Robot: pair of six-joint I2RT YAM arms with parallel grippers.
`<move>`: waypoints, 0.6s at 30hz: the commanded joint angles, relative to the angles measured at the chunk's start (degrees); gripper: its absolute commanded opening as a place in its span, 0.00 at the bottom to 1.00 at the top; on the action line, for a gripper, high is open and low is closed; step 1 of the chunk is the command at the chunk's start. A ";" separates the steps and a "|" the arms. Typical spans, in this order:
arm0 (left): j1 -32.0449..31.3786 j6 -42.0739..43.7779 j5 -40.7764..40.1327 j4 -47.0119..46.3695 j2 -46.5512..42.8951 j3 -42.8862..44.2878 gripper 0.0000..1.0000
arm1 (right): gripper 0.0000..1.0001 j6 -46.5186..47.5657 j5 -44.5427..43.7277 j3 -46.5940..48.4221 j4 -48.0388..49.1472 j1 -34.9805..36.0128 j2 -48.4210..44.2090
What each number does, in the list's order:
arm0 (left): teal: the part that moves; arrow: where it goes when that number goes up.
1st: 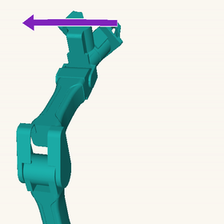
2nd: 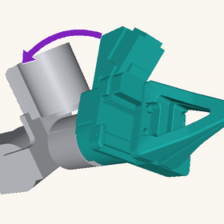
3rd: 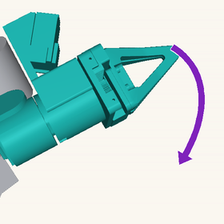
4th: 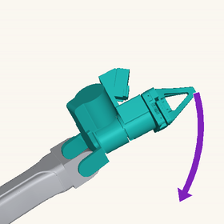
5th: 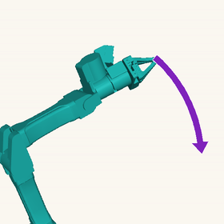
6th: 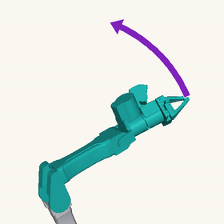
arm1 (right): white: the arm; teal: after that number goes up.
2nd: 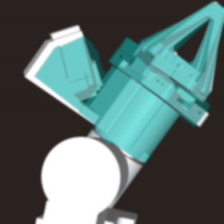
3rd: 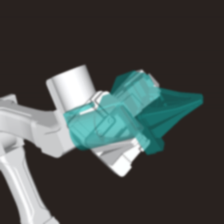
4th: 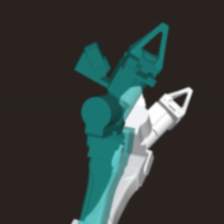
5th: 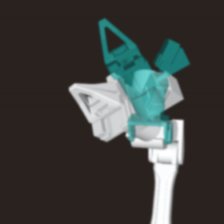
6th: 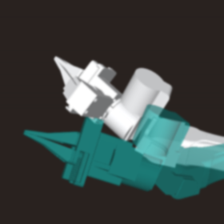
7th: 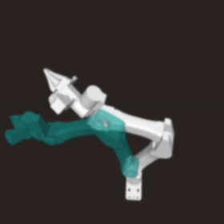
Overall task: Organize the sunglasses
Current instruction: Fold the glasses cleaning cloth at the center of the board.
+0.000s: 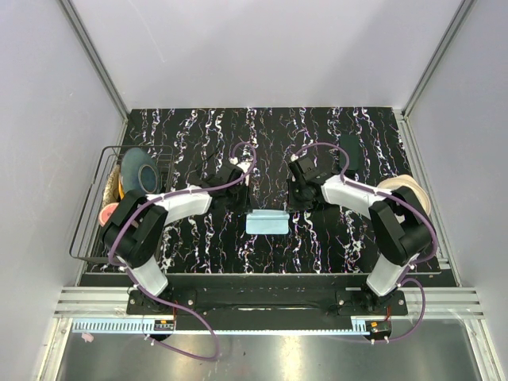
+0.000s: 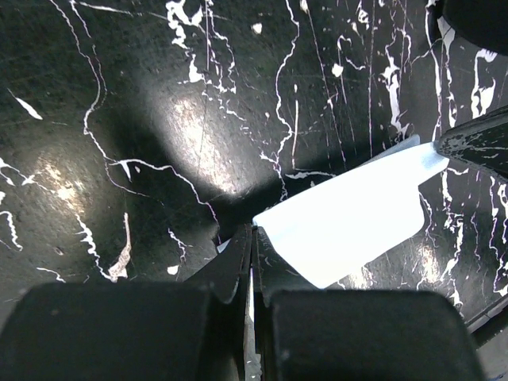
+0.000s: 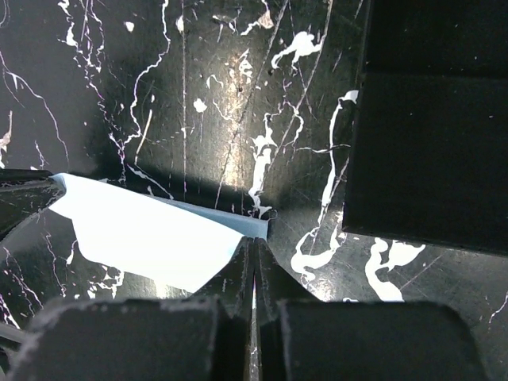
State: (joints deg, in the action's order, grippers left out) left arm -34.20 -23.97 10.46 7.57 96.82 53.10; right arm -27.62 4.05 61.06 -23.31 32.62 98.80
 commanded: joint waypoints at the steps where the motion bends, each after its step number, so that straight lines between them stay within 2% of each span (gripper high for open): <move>1: -0.43 1.03 0.70 -1.69 -1.28 -0.54 0.00 | 0.00 -0.86 1.83 -0.94 1.69 0.16 -3.35; 18: -0.96 1.38 0.09 -0.45 0.04 -0.72 0.00 | 0.00 -1.74 3.41 -3.22 2.83 0.16 -2.83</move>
State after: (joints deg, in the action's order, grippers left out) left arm -34.79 -23.75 10.50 7.75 96.84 52.82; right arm -28.97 5.78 58.41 -22.09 32.62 97.43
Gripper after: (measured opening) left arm 0.013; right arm 0.009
